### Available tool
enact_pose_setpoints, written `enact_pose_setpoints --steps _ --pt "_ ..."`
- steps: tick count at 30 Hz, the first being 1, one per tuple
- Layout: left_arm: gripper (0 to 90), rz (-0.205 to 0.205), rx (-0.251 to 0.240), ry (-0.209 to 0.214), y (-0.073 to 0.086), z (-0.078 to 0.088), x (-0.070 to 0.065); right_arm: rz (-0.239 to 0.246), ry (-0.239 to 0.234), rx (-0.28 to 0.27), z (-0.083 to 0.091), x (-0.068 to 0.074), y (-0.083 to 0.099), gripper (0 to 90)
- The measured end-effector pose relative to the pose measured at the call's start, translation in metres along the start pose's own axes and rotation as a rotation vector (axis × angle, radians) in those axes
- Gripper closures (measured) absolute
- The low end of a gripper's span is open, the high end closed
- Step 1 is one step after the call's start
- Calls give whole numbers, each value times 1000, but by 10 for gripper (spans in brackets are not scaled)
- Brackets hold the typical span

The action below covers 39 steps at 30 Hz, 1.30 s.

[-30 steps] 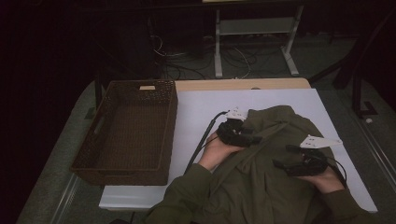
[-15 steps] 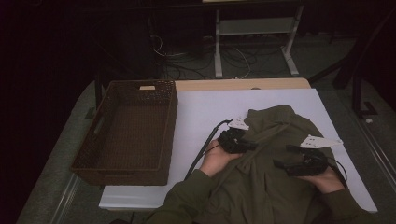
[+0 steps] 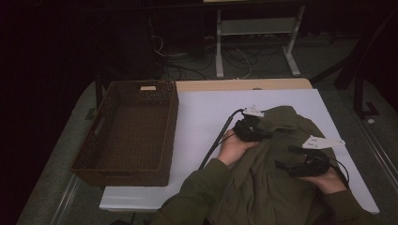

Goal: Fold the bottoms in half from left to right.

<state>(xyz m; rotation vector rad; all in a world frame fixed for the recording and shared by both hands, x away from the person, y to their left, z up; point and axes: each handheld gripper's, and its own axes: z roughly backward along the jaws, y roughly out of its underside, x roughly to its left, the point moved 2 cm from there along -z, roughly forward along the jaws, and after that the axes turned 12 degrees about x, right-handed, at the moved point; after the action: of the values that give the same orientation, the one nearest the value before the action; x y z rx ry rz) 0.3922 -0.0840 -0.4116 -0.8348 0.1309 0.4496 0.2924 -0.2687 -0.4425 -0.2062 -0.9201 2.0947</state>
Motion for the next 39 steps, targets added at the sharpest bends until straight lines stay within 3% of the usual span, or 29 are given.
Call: enact_pose_setpoints --steps 5,8,11,12,18,24,27,33,39 --pt "871 2 12 22 -3 -17 -6 -2 0 -5 1 -1 0 150" --pt "747 3 6 28 -2 -15 -8 -3 1 -7 2 -2 1 150" --pt "633 1 -5 18 0 -8 -8 -6 2 -6 3 -2 1 150" --pt "589 6 -17 23 2 2 -7 -6 2 -6 3 -2 1 150" --pt "451 -12 -30 13 14 34 -7 -9 5 -4 3 -2 1 150" --pt "370 -26 -18 -23 34 63 -3 -39 3 -1 5 -5 2 154" --pt "330 -27 -15 -40 43 71 -1 -61 8 -3 7 -9 2 154" --pt "257 -5 5 -99 83 87 5 -101 37 6 14 -17 -1 179" --pt "188 47 5 -146 115 95 9 -140 66 -3 18 -27 -7 193"
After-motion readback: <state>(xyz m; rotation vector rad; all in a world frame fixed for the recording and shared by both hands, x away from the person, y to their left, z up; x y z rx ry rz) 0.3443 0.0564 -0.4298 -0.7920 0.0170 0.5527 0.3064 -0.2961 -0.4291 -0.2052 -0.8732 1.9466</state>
